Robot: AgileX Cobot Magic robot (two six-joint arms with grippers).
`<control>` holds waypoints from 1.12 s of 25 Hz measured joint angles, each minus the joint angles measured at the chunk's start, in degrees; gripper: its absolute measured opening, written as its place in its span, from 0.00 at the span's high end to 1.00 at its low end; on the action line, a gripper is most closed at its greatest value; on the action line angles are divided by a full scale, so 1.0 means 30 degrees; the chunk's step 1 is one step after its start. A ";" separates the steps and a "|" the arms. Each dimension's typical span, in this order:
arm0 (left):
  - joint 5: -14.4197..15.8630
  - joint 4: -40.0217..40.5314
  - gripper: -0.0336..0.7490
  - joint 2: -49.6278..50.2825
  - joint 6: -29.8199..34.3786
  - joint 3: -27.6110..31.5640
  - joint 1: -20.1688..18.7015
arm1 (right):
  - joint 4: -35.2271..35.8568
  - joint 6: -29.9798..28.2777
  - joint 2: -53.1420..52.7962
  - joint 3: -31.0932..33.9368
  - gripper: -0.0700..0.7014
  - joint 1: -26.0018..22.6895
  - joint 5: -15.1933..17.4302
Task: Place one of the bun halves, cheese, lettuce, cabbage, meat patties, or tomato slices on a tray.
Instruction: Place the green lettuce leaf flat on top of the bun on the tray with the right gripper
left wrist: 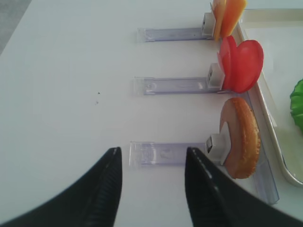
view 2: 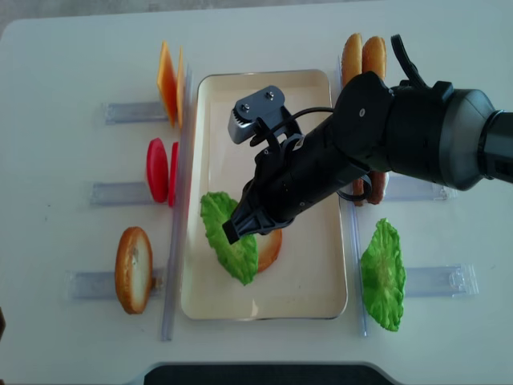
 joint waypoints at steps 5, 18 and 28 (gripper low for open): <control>0.0000 0.0000 0.53 0.0000 0.0000 0.0000 0.0000 | -0.0565 0.0000 0.0000 0.0000 0.89 0.0000 -0.0705; 0.0000 0.0000 0.54 0.0000 0.0000 0.0000 0.0000 | -0.4293 0.1760 0.0000 0.0000 0.89 0.0000 -0.1371; 0.0000 0.0000 0.54 0.0000 0.0000 0.0000 0.0000 | -0.6245 0.3234 0.0000 0.0000 0.89 0.0000 -0.1351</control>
